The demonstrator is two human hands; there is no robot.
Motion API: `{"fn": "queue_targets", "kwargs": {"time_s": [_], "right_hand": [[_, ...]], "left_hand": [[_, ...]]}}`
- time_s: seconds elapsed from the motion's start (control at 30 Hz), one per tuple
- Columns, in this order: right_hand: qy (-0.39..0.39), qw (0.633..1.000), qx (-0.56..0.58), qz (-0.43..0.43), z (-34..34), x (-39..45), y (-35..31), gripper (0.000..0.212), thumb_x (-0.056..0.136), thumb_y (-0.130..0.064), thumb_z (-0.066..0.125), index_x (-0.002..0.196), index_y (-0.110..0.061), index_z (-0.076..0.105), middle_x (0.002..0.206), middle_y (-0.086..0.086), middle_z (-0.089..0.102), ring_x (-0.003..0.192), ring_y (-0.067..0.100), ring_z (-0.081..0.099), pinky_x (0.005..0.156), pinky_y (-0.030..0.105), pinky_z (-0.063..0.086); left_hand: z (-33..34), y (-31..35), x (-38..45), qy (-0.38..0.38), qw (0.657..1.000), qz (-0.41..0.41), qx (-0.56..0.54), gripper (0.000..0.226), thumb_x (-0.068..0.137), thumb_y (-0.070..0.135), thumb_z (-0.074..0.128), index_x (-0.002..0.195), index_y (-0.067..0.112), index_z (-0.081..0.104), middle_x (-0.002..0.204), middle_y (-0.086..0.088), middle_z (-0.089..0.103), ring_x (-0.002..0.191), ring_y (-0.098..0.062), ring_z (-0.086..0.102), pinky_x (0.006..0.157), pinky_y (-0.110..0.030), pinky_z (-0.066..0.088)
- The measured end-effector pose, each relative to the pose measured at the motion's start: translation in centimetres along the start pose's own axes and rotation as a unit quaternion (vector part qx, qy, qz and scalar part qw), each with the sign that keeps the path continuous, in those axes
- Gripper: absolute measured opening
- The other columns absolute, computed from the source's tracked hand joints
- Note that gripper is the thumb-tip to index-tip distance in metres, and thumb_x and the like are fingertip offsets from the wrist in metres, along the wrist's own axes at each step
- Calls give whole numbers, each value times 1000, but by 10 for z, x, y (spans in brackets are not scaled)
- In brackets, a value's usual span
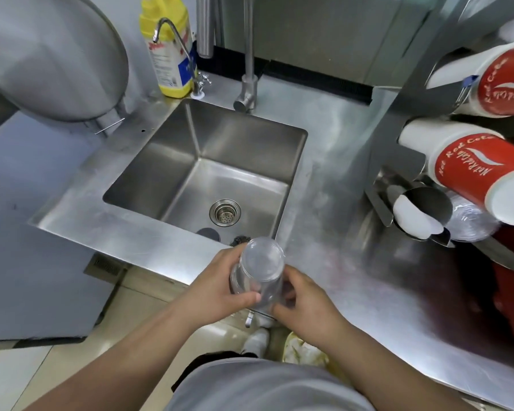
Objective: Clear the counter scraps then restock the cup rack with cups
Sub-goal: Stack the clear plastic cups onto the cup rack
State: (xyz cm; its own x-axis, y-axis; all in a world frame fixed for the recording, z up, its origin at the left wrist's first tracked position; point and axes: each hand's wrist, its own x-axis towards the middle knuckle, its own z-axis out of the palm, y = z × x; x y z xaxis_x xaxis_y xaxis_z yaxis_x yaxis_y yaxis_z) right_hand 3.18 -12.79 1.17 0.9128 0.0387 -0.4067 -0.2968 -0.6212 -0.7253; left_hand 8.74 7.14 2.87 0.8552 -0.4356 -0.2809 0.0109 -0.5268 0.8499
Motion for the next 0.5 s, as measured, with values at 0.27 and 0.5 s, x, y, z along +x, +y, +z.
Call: {"fn": "queue_targets", "kwargs": {"time_s": [0.27,0.5], "right_hand": [[9,1000,17,4,1,10,3,59,70,-37,72,124,-44,49,109,-9,61,92,5,63,81,24,54],[4,995,93,34,2,9,5,73,56,-45,84,122,-39,53,118,-4,60,101,4,64,90,29,56]], "left_hand": [[9,-9,4,-1,999,-11,-36,85,61,33,84,133,49,42,132,7,50,126,-12,50,103,-44,46],[13,-7,0,0,998,-20,-58,85,59,31,82,128,57,41,133,11,50,126,-10,51,103,-43,47]]}}
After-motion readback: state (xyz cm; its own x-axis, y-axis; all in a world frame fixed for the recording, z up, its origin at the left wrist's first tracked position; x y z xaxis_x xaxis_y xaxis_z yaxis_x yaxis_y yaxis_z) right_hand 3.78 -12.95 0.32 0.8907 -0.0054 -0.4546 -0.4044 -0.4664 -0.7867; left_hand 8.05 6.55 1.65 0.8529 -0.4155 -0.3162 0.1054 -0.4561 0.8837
